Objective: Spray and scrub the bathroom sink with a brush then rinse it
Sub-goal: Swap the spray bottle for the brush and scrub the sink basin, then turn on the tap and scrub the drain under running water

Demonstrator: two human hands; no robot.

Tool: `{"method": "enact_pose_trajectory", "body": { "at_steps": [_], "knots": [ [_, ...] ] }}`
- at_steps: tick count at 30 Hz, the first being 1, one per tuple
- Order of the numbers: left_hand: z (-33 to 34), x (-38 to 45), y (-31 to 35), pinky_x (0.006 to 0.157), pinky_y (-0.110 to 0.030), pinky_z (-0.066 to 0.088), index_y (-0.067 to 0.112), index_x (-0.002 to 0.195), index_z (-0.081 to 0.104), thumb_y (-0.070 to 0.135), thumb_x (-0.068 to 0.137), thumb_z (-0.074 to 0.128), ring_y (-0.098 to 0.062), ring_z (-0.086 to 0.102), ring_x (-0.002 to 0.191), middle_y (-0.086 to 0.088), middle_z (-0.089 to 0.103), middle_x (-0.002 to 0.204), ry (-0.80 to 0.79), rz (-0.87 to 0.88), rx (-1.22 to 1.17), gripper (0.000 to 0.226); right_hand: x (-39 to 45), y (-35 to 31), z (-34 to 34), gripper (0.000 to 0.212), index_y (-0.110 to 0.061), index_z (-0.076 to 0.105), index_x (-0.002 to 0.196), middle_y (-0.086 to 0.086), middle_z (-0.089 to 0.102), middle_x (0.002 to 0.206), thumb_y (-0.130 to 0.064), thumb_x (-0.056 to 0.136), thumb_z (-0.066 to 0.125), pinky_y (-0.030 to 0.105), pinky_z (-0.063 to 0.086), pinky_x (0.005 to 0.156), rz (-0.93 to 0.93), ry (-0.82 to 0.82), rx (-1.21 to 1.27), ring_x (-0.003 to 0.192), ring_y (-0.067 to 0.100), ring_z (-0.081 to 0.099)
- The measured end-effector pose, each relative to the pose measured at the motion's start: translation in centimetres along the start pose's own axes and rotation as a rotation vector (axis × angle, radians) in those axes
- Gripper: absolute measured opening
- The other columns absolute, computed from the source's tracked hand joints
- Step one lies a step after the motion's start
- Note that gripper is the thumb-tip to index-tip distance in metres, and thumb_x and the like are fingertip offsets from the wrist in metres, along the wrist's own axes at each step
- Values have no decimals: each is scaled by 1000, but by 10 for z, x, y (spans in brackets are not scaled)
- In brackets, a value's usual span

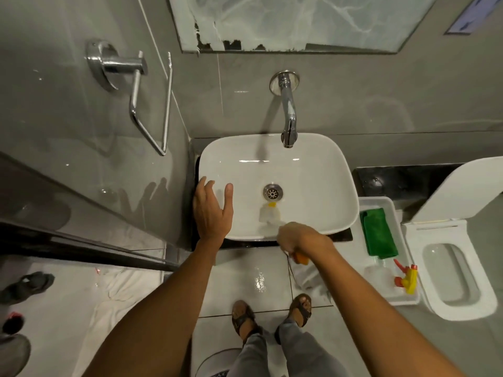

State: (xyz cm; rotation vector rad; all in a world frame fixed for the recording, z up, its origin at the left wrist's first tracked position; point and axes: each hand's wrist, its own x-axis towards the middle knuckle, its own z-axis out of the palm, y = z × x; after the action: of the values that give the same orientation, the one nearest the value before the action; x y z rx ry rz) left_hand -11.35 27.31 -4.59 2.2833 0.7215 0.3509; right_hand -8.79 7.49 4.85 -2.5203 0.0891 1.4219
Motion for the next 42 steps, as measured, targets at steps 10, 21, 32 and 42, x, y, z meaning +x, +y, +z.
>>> {"method": "enact_pose_trajectory", "body": {
  "at_steps": [10,21,32,42],
  "knots": [
    [-25,6,36,132,-48,25,11,144,62,54,109,56,-31,54,146,-8,63,151,-126,101,-14,55,-47,-30,55,38,-19,46,80,14,56,78,-27,113,31,30,43,54,-258,-46,199,54,18,48],
    [-29,61,184,69,-40,57,11,67,72,64,88,81,-31,72,77,-6,73,71,-231,216,-26,57,-46,12,44,57,4,60,123,22,69,122,-49,109,42,38,54,92,-166,367,577,110,37,67],
    [-8,73,224,71,-37,48,7,101,77,63,85,85,-36,75,101,-14,76,101,-252,59,198,59,-46,32,5,57,4,55,133,24,63,135,-46,110,40,38,49,100,-134,465,575,123,39,62],
    [-19,81,249,75,-37,60,9,112,76,47,84,90,-30,78,98,-12,78,109,-312,1,268,49,-48,33,3,57,4,55,132,23,63,136,-47,110,41,35,48,98,-130,417,593,124,38,63]
  ]
}}
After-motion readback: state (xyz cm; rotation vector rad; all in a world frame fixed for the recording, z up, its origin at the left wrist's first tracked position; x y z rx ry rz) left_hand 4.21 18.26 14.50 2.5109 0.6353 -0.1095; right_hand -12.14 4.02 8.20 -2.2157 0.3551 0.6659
